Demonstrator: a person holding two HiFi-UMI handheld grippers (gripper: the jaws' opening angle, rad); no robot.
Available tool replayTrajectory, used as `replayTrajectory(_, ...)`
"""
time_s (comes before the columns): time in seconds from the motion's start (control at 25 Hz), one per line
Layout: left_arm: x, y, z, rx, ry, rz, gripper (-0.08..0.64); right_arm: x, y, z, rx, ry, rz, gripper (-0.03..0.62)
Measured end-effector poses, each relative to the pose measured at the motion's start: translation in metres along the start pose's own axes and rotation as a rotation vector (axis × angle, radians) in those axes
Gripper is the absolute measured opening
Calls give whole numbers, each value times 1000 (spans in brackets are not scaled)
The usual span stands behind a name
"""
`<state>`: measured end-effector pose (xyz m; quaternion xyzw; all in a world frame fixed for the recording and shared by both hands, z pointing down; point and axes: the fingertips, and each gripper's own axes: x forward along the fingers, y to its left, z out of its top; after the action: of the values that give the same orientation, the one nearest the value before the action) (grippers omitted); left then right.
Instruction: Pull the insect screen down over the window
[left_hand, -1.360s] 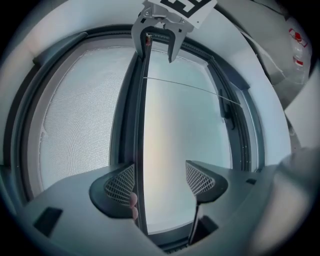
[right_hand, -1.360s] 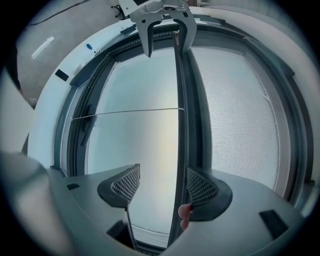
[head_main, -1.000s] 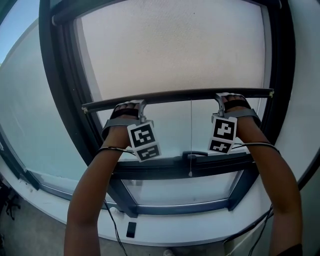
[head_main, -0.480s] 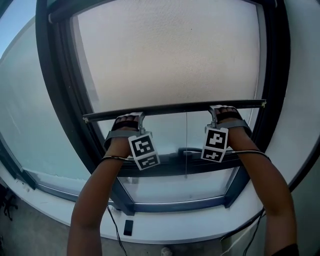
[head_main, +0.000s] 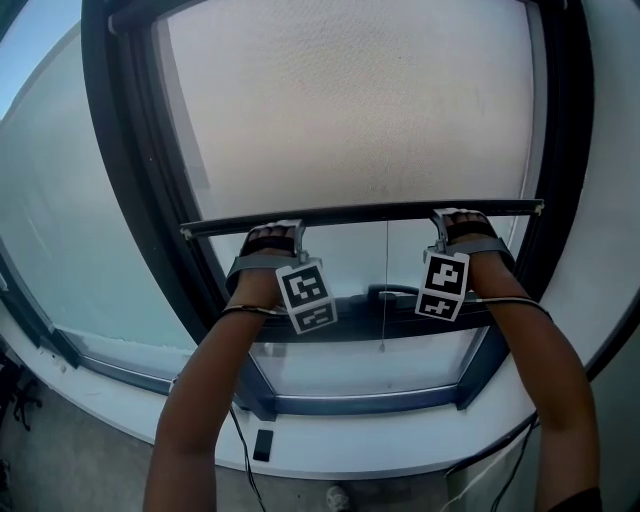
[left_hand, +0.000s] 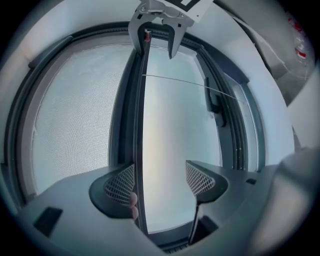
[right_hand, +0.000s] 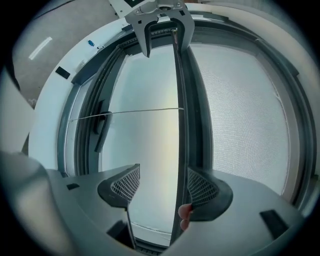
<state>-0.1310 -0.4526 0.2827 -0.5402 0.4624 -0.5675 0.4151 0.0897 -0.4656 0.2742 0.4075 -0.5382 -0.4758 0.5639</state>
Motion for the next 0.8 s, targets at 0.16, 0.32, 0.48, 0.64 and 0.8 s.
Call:
replayTrajectory(0.16, 2, -20, 0, 2, -4, -54, 321, 2, 19, 1, -13, 5, 43, 276)
replayTrajectory(0.32, 6, -39, 0, 0, -11, -53, 321, 6, 39, 4, 5, -14, 46, 276)
replayTrajectory(0.48, 9, -48, 0, -11, -4, -52, 321, 9, 48, 5, 11, -16, 57, 276)
replayTrajectory(0.64, 9, -53, 2, -17, -2, -55, 321, 9, 53, 4, 20, -15, 49, 276)
replayTrajectory(0.8, 10, -58, 0, -23, -2, -66, 321, 9, 57, 7, 22, -19, 55, 276)
